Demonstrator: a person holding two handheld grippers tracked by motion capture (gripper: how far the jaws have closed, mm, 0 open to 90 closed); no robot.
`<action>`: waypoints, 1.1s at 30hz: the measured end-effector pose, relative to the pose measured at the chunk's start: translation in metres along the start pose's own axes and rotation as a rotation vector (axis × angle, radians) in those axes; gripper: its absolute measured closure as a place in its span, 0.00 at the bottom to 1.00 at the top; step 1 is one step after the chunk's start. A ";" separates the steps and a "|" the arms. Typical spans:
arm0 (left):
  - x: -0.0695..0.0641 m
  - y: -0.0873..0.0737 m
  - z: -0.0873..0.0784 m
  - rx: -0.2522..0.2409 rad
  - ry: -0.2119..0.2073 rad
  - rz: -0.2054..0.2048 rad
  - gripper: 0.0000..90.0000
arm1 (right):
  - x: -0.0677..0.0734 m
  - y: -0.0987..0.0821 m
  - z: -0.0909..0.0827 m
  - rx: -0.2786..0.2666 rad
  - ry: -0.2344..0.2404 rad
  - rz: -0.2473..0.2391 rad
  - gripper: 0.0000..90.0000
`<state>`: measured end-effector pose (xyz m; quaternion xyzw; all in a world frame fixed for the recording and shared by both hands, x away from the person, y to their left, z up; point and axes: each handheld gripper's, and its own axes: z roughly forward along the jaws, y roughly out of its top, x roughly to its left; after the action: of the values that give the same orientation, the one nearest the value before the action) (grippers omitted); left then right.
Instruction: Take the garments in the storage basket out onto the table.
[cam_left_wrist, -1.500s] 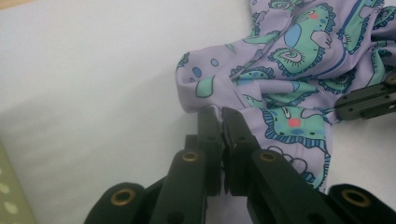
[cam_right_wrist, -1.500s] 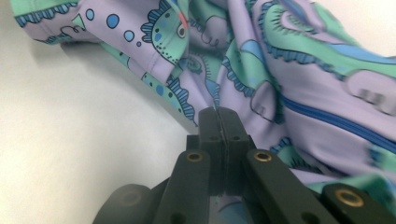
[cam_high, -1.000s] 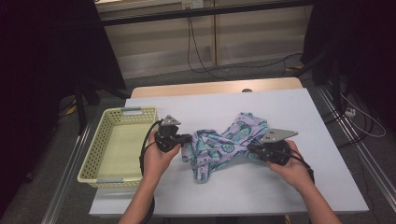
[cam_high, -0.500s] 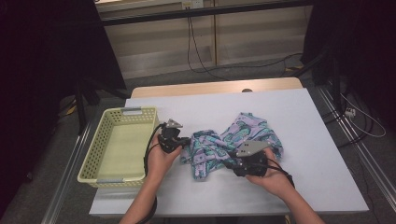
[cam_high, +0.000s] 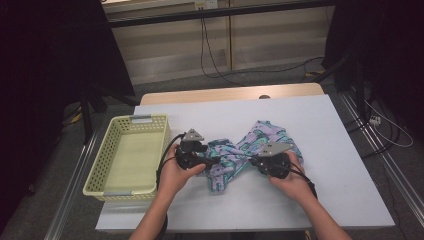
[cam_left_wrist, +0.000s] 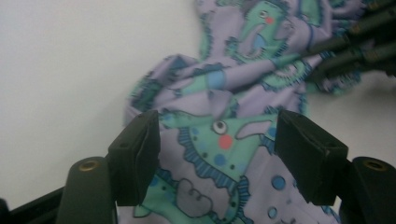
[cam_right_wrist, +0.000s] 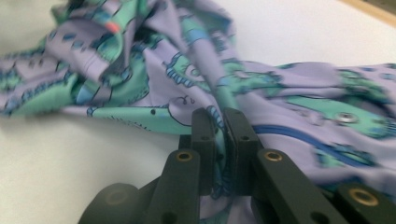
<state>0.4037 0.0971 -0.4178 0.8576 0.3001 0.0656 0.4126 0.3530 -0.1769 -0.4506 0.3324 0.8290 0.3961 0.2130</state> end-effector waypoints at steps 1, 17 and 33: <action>-0.003 -0.001 0.004 0.016 -0.009 0.016 0.35 | -0.003 0.000 -0.003 -0.006 -0.009 0.012 0.94; -0.028 -0.009 0.039 0.144 -0.083 0.127 0.91 | -0.017 -0.002 -0.016 -0.040 -0.069 0.039 0.84; 0.013 0.001 -0.012 0.029 0.084 0.055 0.95 | 0.007 0.009 -0.023 -0.107 -0.002 0.005 0.59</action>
<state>0.4104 0.1118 -0.4106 0.8679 0.2943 0.1087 0.3851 0.3379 -0.1796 -0.4303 0.3228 0.8056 0.4402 0.2303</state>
